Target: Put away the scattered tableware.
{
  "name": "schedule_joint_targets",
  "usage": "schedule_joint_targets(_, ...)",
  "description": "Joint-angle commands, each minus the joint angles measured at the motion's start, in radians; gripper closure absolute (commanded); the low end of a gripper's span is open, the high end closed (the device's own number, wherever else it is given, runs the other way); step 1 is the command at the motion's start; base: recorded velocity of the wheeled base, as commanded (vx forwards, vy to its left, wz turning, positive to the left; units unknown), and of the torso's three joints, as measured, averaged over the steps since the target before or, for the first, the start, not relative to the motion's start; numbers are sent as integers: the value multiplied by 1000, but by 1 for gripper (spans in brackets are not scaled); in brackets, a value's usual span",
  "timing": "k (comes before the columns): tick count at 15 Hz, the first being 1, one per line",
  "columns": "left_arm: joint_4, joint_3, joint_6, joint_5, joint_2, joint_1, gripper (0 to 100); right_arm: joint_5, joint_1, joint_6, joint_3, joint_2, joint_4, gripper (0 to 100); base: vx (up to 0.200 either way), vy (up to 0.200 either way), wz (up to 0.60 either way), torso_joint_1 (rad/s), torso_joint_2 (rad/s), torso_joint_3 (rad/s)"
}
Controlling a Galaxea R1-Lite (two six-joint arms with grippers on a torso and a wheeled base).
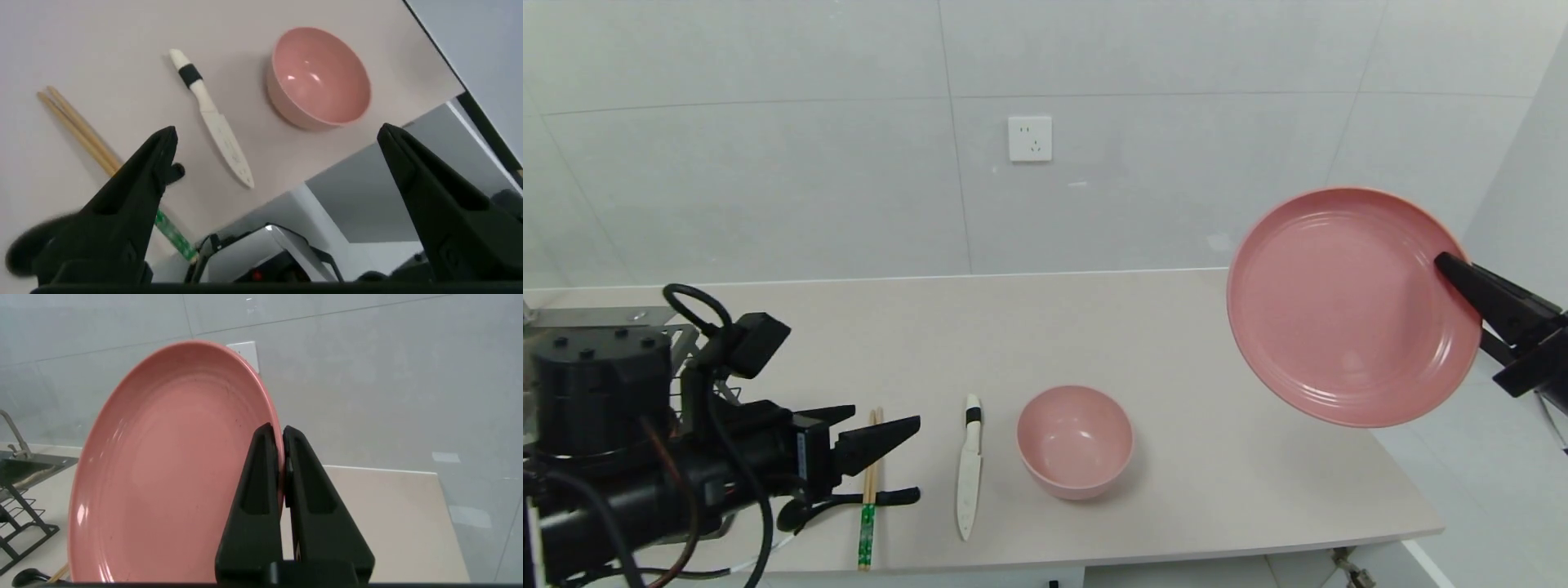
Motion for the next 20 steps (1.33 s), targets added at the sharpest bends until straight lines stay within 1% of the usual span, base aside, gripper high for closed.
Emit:
schedule_joint_targets(1, -46, -62, -6, 55, 190, -73, 0, 0, 2, 0, 1, 3, -1, 100, 0, 0, 0, 0, 0, 0)
schedule_joint_targets(4, -52, -165, -49, 92, 273, -125, 0, 2, 4, 0, 1, 5, 0, 100, 0, 0, 0, 0, 0, 0)
schedule_joint_targets(6, -61, -188, -49, 106, 325, -142, 0, 2, 4, 0, 1, 5, 0, 100, 0, 0, 0, 0, 0, 0)
schedule_joint_targets(8, -106, -188, -49, 104, 385, -154, 0, 2, 5, 0, 3, 10, 0, 100, 0, 0, 0, 0, 0, 0)
schedule_joint_targets(12, -183, -189, -51, 100, 472, -159, 0, 0, 5, 0, 6, 26, -1, 100, 0, 0, 0, 0, 0, 0)
schedule_joint_targets(16, -321, -189, -52, 97, 622, -169, 0, 0, 7, -1, 9, 40, -1, 100, 0, 0, 0, 0, 0, 0)
schedule_joint_targets(18, -425, -189, -54, 97, 708, -180, 0, 0, 5, -3, 11, 37, -1, 100, 0, 0, 0, 0, 0, 0)
schedule_joint_targets(20, -499, -189, -66, 98, 748, -183, 0, 0, 5, -3, 9, 37, -1, 100, 0, 0, 0, 0, 0, 0)
